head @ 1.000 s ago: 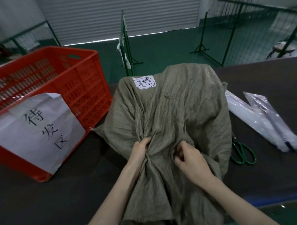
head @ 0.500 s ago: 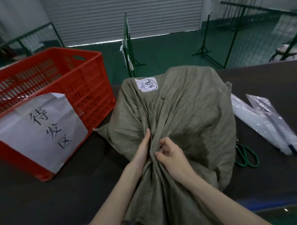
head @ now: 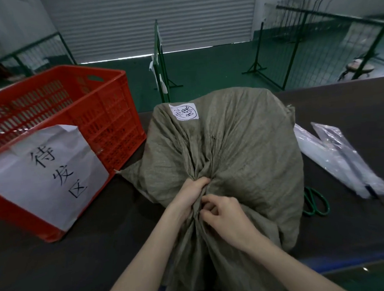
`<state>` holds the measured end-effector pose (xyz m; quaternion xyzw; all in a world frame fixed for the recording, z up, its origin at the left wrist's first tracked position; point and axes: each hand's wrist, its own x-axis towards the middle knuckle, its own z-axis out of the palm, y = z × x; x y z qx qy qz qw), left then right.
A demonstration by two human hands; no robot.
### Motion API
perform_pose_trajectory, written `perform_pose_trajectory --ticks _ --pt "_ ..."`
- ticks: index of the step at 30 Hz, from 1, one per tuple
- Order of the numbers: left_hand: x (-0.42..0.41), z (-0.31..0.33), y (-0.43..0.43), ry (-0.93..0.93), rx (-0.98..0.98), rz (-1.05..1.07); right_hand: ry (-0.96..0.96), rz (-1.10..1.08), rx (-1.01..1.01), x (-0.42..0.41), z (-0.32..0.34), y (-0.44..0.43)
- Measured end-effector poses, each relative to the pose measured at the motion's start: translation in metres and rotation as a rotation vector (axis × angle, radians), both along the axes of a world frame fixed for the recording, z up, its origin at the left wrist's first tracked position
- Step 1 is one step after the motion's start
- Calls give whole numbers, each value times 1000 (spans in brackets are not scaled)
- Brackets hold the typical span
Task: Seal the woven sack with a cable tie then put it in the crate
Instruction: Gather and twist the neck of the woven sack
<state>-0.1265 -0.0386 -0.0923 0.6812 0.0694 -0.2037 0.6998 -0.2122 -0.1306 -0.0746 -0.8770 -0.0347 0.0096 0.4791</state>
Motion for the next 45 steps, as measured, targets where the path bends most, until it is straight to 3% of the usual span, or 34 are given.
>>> perform_pose_trajectory --ticks 5,9,11,13,15,17,23,29,32,38,42,45 --pt "-2 -1 -3 -44 2 0 -219 -353 2 -4 8 -27" --pt "-4 -2 -3 47 -128 12 40 -619 -29 1 6 -53" --pt "-8 -1 -3 118 -186 -33 211 -704 135 7 1 -58" --pt "-10 -4 -4 153 -178 -109 306 -726 455 13 -5 -58" --pt "-11 -7 -2 148 -162 -179 342 -666 747 17 -12 -52" --pt "-12 -9 3 117 -133 -254 300 -550 829 22 -12 -43" --pt "-12 -7 15 -60 -52 -412 147 -248 690 42 4 -30" --pt "-8 -17 20 -36 14 -267 159 -54 403 51 14 -43" --pt "-10 -19 17 -34 30 -237 100 -122 324 47 14 -50" --pt "-16 -7 10 -14 -20 -106 -93 -501 20 27 0 -81" --pt "-10 -11 10 70 -107 -16 199 -644 5 17 -24 -97" --pt "-9 -14 11 135 -127 -54 361 -593 238 11 -35 -88"
